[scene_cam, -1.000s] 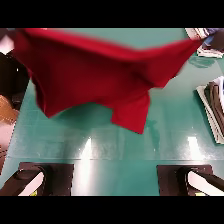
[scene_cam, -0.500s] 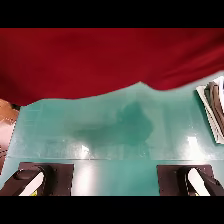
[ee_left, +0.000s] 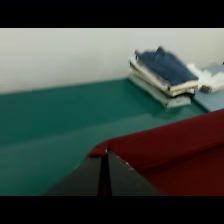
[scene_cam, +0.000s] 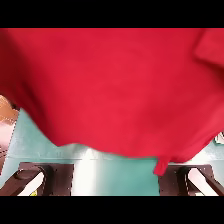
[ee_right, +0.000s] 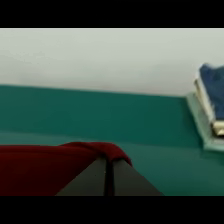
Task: Fold the shirts.
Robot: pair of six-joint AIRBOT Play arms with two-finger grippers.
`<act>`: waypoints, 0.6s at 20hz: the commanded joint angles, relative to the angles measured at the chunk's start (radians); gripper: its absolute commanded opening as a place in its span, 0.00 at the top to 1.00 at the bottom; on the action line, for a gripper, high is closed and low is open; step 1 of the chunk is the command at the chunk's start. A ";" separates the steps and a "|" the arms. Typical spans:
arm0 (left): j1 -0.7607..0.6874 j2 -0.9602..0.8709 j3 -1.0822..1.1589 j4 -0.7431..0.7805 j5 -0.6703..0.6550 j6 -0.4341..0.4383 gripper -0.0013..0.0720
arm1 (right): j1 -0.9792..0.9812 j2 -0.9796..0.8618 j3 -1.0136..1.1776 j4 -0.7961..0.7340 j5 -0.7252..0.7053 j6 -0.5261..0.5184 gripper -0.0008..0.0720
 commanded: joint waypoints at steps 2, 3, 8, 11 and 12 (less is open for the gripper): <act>0.000 -0.126 -0.350 0.017 -0.014 0.008 0.95 | 0.204 -0.285 0.001 -0.166 0.246 0.123 0.97; 0.000 -0.185 -0.393 0.018 0.004 0.010 0.95 | 0.259 -0.359 0.001 -0.249 0.269 0.130 0.97; 0.000 -0.531 -0.416 0.001 0.271 0.038 0.95 | 0.419 -0.701 0.002 -0.415 0.181 0.134 0.97; 0.000 -0.673 -0.350 -0.018 0.423 0.039 0.95 | 0.431 -0.830 0.002 -0.415 -0.013 0.135 0.97; 0.000 -0.708 -0.309 -0.020 0.432 0.057 0.95 | 0.431 -0.853 0.002 -0.415 -0.065 0.135 0.97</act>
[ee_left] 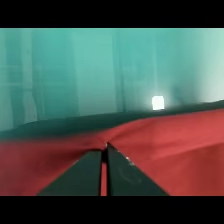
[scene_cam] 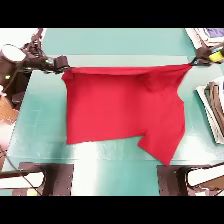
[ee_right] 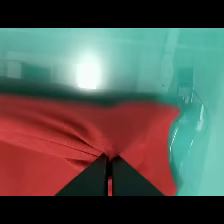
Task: Fold the shirts.
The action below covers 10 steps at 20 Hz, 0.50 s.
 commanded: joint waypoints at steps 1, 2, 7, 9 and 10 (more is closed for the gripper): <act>0.001 -0.155 0.090 -0.017 0.131 0.045 0.95 | 0.026 -0.132 0.001 -0.035 -0.202 0.004 0.97; 0.001 -0.178 0.127 -0.017 0.132 0.064 0.95 | 0.026 -0.138 0.001 -0.035 -0.246 0.004 0.97; 0.001 -0.194 0.174 -0.015 0.050 0.134 0.95 | 0.016 -0.132 0.001 -0.036 -0.294 -0.043 0.97; 0.001 -0.194 0.172 0.029 -0.095 0.137 0.95 | 0.018 -0.132 -0.003 -0.039 -0.204 -0.064 0.97; -0.003 -0.194 0.161 0.040 -0.149 0.134 0.95 | 0.018 -0.121 -0.029 -0.039 -0.183 -0.064 0.97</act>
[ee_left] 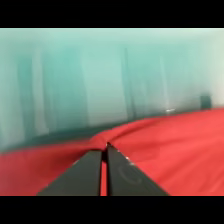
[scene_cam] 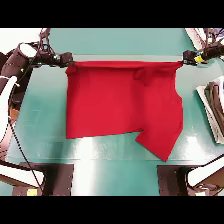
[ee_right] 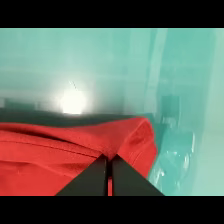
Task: Fold the shirts.
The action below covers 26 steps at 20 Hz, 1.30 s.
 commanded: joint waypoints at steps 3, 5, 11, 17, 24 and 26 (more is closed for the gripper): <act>-0.022 -0.009 -0.073 0.071 -0.209 0.005 0.95 | 0.001 0.076 -0.193 -0.005 0.027 -0.026 0.97; -0.032 -0.009 -0.132 0.072 -0.182 0.007 0.95 | 0.002 0.122 -0.319 -0.012 -0.004 -0.026 0.97; -0.035 -0.009 -0.197 0.078 -0.198 0.003 0.95 | 0.003 0.197 -0.552 -0.016 -0.110 -0.021 0.97; -0.024 0.000 -0.189 0.097 -0.295 -0.101 0.25 | -0.002 0.217 -0.546 -0.019 0.004 -0.021 0.49; 0.070 0.351 -0.496 0.247 -0.384 -0.102 0.25 | -0.116 0.542 -0.765 -0.012 0.115 -0.079 0.49; 0.091 0.464 -0.664 0.247 -0.385 -0.101 0.25 | -0.155 0.614 -0.835 0.049 0.126 -0.108 0.49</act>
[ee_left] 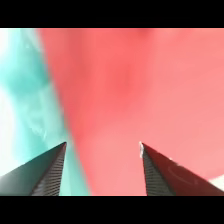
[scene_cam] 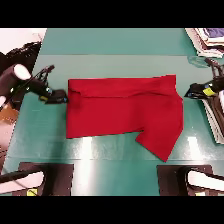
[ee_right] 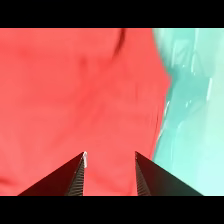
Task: Fold the shirts.
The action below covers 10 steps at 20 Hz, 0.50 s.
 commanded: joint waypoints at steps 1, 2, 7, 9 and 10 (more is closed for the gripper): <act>0.031 0.193 -0.261 0.028 -0.013 -0.004 0.25 | -0.069 0.139 -0.127 0.097 0.034 -0.045 0.49; 0.031 0.232 -0.331 0.017 -0.007 -0.004 0.25 | -0.087 0.161 -0.153 0.137 0.024 -0.050 0.49; 0.031 0.283 -0.523 -0.129 0.064 0.021 0.25 | -0.118 0.220 -0.215 0.214 0.013 -0.066 0.49; 0.031 0.283 -0.560 -0.180 0.079 0.044 0.25 | -0.118 0.232 -0.215 0.214 0.012 -0.066 0.49; 0.031 0.283 -0.574 -0.196 0.084 0.054 0.25 | -0.118 0.234 -0.214 0.214 0.012 -0.066 0.49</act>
